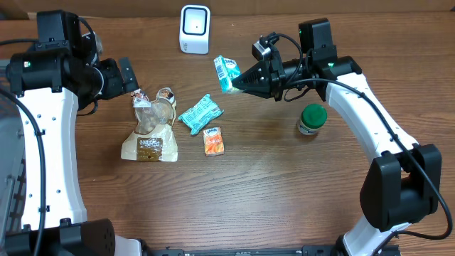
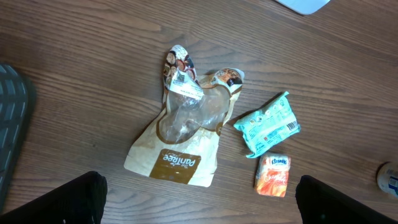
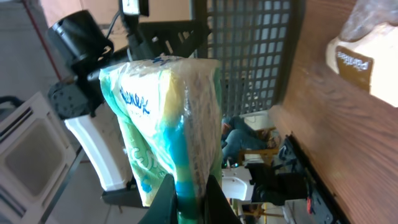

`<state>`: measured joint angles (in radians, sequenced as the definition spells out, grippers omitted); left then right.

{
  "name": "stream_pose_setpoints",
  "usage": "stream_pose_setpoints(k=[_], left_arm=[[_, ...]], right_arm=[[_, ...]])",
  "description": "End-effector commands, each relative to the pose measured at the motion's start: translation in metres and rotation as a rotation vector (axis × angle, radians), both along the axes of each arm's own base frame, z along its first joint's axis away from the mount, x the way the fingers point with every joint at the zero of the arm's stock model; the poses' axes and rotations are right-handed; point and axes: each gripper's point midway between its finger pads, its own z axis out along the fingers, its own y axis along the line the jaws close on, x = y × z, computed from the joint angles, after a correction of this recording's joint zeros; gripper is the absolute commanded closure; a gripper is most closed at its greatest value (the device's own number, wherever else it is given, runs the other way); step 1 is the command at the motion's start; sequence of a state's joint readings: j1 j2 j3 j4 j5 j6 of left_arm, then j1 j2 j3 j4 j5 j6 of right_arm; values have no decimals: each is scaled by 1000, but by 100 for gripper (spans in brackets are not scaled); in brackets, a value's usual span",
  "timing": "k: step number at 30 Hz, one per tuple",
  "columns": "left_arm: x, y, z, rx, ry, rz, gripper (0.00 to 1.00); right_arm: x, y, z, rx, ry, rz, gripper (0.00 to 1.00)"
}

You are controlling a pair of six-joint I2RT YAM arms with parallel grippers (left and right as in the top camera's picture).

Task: Scan the item barcode
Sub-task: 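Lift the Kleenex pack and present it to the scanner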

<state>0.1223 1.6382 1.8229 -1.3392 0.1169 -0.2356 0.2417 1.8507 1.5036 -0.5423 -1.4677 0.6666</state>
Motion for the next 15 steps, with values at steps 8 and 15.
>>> stream_pose_setpoints(k=[8,15], left_arm=[[-1,0,8,2,-24,-5,0],[-1,0,8,2,-23,-5,0]], right_arm=[[27,-3,-86,-516,-103,-249,96],[67,-19,-45,-947,-421,-403,96]])
